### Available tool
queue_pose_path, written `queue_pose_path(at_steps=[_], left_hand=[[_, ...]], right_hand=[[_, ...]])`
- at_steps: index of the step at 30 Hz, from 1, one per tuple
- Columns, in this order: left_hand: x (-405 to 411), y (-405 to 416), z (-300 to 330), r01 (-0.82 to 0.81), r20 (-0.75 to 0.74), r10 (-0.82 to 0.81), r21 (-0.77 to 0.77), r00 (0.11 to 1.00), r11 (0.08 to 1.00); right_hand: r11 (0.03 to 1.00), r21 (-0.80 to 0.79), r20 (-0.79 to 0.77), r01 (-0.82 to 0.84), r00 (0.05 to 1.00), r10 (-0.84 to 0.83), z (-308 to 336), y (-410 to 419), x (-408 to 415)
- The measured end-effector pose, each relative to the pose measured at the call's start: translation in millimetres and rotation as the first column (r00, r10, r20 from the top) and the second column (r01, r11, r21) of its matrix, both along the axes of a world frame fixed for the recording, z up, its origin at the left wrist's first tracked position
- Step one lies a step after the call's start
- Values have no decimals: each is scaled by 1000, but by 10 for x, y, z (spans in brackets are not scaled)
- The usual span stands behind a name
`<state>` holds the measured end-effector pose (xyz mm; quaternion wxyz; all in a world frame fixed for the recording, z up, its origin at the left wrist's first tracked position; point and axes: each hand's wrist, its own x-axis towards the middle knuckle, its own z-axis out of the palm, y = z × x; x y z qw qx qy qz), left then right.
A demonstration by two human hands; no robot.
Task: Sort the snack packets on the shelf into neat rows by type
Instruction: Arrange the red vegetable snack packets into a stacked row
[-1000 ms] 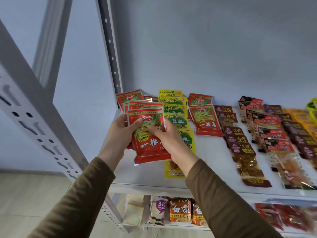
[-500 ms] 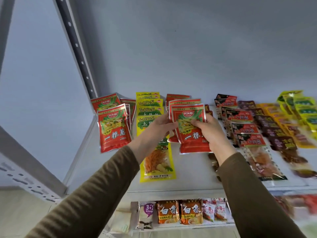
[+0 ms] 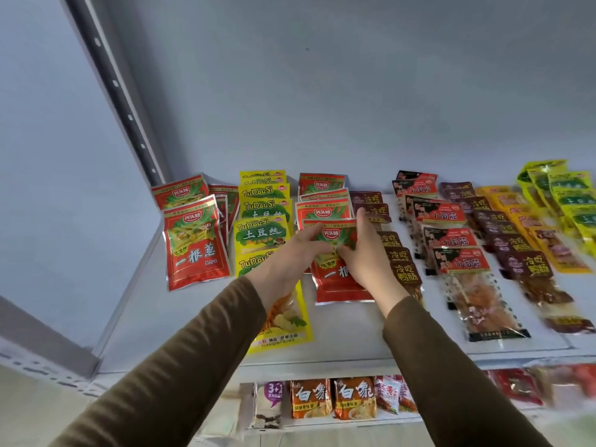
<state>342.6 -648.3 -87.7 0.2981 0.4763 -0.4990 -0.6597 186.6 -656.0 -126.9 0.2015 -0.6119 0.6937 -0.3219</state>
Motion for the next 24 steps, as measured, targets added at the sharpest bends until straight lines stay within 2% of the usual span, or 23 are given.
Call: queue_pose_path(at_steps=[6, 9, 14, 17, 20, 22, 24], left_hand=[[-96, -73, -141, -52, 22, 51, 11, 998, 999], [-175, -124, -192, -116, 58, 116, -15, 992, 993], [-278, -383, -432, -173, 22, 172, 72, 985, 982], [-287, -388, -461, -187, 27, 185, 74, 982, 980], [-276, -316, -405, -174, 31, 173, 18, 984, 985], [-272, -256, -322, -178, 35, 181, -74, 983, 981], [-260, -158, -127, -191, -1, 195, -192, 981, 963]], right_hand=[[992, -44, 157, -121, 980, 126, 51, 74, -39], [998, -8, 273, -70, 960, 69, 105, 30, -19], [998, 55, 381, 27, 923, -46, 111, -94, 37], [999, 35, 325, 25, 945, -35, 46, -105, 47], [998, -53, 143, 42, 989, -34, -40, -64, 30], [990, -126, 28, 60, 998, -57, -36, -19, 49], [971, -225, 16, 78, 997, -77, 34, 13, 107]])
